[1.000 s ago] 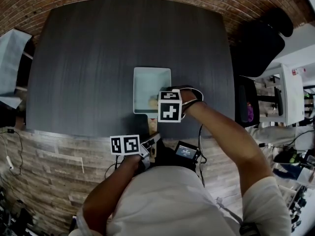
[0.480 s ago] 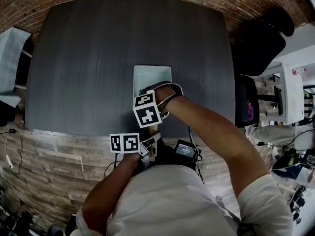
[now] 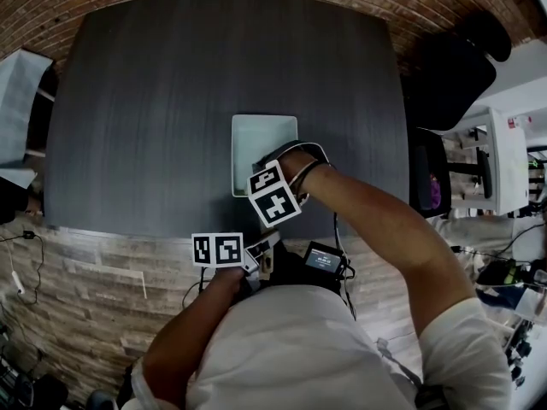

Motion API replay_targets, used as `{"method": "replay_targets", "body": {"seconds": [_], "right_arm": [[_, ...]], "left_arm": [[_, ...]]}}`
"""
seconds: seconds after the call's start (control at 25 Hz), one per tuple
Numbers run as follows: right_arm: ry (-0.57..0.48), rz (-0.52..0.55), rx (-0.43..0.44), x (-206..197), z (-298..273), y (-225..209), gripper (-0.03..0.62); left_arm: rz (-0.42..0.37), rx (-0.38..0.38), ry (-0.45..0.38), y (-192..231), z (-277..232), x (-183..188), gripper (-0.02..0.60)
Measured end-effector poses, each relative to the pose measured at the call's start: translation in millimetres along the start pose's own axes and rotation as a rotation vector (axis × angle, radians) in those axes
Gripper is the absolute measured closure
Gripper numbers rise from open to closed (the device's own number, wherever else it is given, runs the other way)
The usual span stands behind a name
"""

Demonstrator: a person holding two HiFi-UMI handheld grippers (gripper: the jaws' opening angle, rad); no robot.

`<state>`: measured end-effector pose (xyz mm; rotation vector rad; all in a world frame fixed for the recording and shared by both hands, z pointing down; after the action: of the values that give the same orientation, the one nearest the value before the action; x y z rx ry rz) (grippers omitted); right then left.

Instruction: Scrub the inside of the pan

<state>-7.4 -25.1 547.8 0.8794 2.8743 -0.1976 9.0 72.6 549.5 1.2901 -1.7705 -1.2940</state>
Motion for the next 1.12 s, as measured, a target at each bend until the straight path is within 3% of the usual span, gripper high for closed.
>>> {"method": "replay_targets", "body": {"seconds": [0.32, 1.12], "right_arm": [[0.042, -0.024, 0.048, -23, 0, 12, 0.523], [0.045, -0.124, -0.008, -30, 11, 7, 0.519]], "left_arm": [[-0.004, 0.006, -0.011, 2, 1, 2, 0.485], [-0.01, 0.006, -0.023, 1, 1, 4, 0.485]]}}
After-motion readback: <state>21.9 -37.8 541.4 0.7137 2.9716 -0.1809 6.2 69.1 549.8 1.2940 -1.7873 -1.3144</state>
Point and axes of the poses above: the fingertips, and each gripper's own axes: z backward along the fingers, y to its left, x out of its top, the point moved 3 cm from there along z, backward along the fingers, and after that the axes turned 5 degrees about -y, right-handed, at the moved point
